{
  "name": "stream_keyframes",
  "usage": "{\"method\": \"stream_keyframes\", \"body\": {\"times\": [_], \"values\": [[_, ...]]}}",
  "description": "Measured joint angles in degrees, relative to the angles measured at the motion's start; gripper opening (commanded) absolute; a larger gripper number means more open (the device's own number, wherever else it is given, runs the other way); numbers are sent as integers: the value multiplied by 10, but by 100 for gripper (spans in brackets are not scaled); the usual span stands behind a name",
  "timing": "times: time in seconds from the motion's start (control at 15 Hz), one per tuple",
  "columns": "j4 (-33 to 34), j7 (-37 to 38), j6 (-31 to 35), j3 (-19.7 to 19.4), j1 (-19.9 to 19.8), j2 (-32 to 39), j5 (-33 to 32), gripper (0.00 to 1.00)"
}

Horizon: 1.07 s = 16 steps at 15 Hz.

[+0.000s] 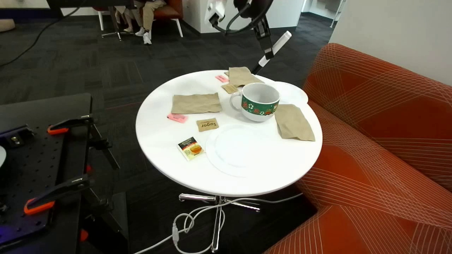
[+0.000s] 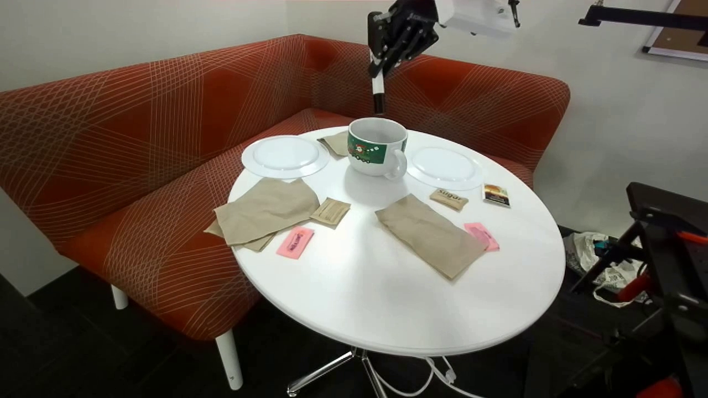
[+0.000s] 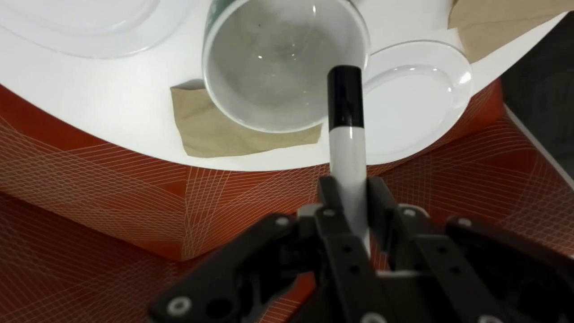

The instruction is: Remove the marker from the mug cup and place it on the table

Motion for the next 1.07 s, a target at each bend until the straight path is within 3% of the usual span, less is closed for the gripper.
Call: {"method": "stream_keyframes", "body": {"times": [0.27,0.47,0.73,0.87,1.07], "values": [[-46,-29,-5,43,-4,-69,6,5],[-78,-88,-52,126,-43,-124,49,5],[-84,-257,-190,198,-76,-169,212,5],[-77,-290,-275,218,-104,-174,225,5],[-58,-291,-383,222,-131,-159,191,5]]}}
